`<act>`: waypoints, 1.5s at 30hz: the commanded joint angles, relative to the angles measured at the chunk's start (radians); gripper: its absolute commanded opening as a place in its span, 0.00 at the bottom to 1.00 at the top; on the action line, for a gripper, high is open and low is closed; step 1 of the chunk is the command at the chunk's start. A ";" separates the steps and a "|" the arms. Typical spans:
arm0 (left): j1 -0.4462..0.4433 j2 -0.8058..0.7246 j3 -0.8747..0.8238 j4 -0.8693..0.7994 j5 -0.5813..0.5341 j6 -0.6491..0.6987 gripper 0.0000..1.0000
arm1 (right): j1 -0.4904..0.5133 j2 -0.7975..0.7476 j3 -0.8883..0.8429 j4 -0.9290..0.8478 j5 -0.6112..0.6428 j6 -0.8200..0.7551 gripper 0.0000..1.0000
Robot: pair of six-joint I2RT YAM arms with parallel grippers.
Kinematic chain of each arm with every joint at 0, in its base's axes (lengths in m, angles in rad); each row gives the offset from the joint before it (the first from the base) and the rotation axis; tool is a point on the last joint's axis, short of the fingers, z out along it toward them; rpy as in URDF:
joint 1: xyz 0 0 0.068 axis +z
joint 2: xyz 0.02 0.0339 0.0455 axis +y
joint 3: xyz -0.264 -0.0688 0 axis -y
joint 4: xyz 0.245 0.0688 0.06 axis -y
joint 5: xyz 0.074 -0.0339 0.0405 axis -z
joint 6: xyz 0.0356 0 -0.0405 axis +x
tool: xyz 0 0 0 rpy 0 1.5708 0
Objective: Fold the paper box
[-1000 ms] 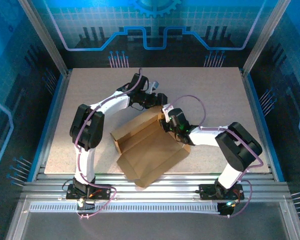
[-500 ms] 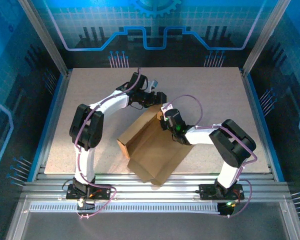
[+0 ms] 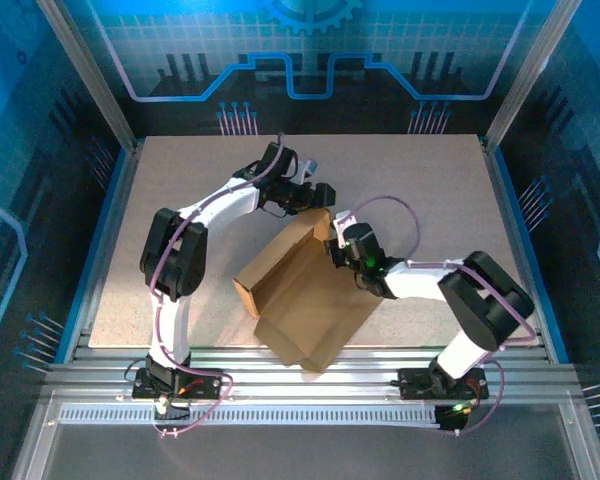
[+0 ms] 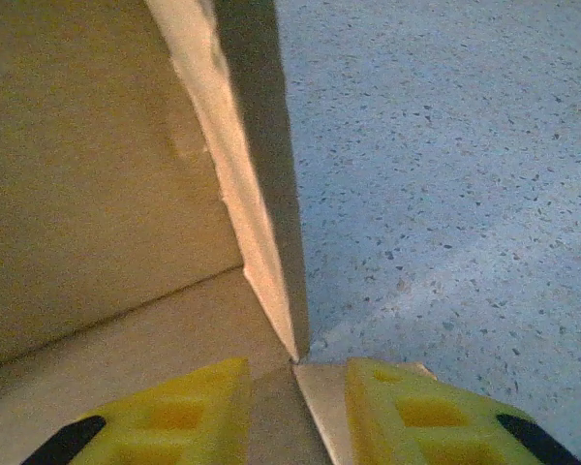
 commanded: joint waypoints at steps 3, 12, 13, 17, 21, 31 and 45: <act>-0.004 0.021 0.110 -0.112 -0.026 0.095 0.99 | -0.038 -0.168 -0.056 -0.125 -0.110 0.047 0.40; -0.024 0.059 0.270 -0.363 -0.038 0.348 0.99 | -0.132 -0.455 -0.101 -0.393 -0.233 0.084 0.52; -0.032 0.073 0.313 -0.421 -0.062 0.379 0.99 | -0.141 -0.485 -0.103 -0.421 -0.237 0.088 0.52; -0.055 0.149 0.457 -0.614 -0.154 0.429 0.99 | -0.174 -0.596 -0.114 -0.491 -0.258 0.116 0.55; -0.068 0.191 0.521 -0.709 -0.192 0.484 0.99 | -0.200 -0.655 -0.115 -0.544 -0.295 0.125 0.62; -0.093 0.306 0.713 -0.897 -0.272 0.478 0.94 | -0.222 -0.692 -0.119 -0.572 -0.336 0.125 0.69; -0.126 0.355 0.779 -0.942 -0.353 0.470 0.65 | -0.240 -0.697 -0.126 -0.573 -0.349 0.130 0.70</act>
